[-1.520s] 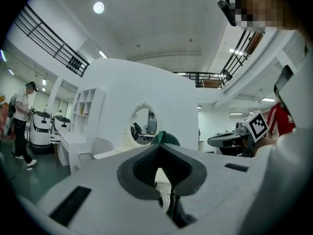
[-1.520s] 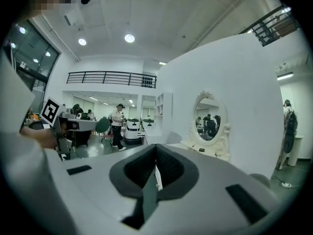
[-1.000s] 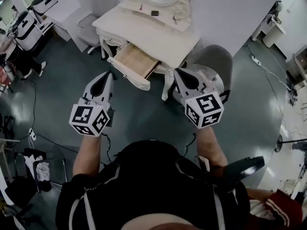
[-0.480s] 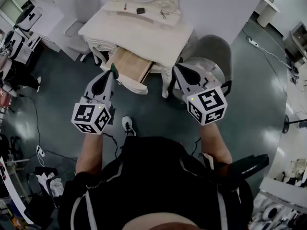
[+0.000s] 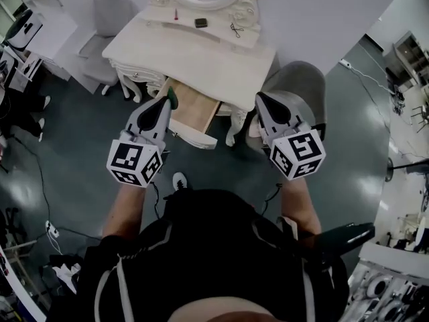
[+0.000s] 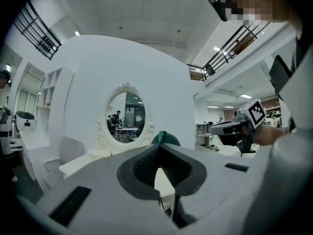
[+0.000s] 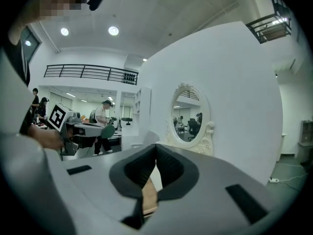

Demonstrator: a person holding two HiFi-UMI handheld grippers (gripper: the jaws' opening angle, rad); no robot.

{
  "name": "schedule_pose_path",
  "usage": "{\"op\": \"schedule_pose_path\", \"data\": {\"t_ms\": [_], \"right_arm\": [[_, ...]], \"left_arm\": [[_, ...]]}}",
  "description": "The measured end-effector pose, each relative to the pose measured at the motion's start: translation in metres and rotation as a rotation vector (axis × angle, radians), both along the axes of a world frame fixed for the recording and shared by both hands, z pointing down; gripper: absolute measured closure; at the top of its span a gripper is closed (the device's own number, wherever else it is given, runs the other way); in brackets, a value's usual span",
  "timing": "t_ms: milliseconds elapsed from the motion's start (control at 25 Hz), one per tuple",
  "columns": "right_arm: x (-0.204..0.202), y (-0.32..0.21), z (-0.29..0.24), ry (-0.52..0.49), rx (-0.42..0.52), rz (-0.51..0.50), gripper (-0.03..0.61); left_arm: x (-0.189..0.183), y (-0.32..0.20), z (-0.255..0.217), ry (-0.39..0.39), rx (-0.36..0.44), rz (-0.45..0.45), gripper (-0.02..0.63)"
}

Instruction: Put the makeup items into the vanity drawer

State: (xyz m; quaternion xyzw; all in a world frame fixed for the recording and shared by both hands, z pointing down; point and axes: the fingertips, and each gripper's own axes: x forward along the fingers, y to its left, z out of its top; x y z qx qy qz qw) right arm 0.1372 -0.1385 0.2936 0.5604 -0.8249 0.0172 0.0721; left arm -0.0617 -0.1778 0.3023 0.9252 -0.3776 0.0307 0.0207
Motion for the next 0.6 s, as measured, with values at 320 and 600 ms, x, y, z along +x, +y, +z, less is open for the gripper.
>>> {"op": "schedule_pose_path", "data": {"t_ms": [320,600], "right_arm": [[-0.042,-0.061,0.003,0.015,-0.028,0.052,0.572],[-0.066,-0.100,0.008,0.005,-0.042,0.126,0.572]], "left_arm": [[-0.034,-0.067,0.008,-0.003,-0.023,0.073,0.609],[-0.057,-0.109,0.025,-0.025,-0.053,0.141,0.609]]}}
